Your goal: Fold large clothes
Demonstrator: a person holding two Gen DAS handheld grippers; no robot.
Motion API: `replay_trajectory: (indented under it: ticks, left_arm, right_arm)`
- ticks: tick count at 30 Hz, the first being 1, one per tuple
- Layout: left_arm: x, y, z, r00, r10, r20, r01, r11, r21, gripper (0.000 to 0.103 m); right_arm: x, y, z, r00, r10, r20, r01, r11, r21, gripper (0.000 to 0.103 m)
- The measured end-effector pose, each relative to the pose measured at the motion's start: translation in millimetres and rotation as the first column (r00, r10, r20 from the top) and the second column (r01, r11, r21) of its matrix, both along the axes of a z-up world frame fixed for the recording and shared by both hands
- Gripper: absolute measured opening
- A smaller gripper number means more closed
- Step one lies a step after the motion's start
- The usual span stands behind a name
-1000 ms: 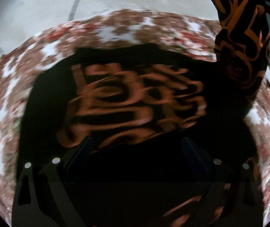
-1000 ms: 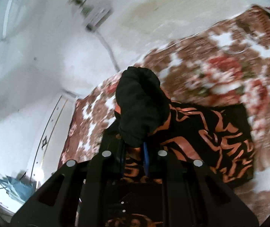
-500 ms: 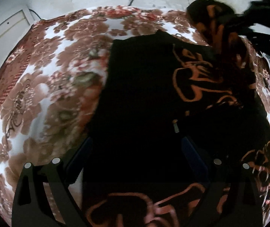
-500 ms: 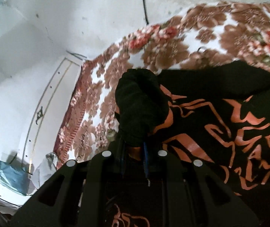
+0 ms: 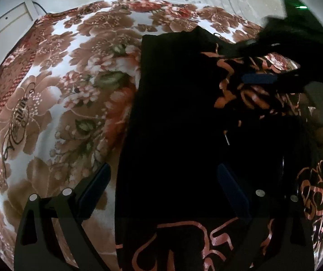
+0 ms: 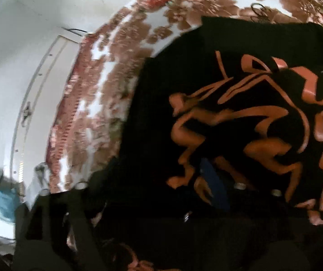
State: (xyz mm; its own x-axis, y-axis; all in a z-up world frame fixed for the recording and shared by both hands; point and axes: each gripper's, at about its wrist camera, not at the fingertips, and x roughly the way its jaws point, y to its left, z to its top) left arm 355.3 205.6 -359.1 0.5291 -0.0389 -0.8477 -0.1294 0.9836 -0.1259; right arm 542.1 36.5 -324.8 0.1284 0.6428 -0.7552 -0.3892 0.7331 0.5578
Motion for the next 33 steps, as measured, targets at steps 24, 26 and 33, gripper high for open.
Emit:
replay_trajectory:
  ticks: [24,26,33]
  left_arm:
    - [186,-57,-16,0.992,-0.077,-0.100,0.062,0.988,-0.143,0.024]
    - [190,-68,-7,0.992,-0.088,-0.089,0.079,0.992,-0.103,0.022]
    - [210,-90,68,0.987,-0.142,0.071,0.151,0.979,-0.134,0.014]
  right_arm:
    - [65,-250,-58,0.942,-0.188,0.279,0.305,0.829,-0.470,0.084]
    - [66,-253,-56,0.942,-0.171,0.289,0.294,0.838,-0.461,0.071]
    - [93,-299,-65,0.949,-0.228,0.218,0.311,0.794,-0.522,0.036]
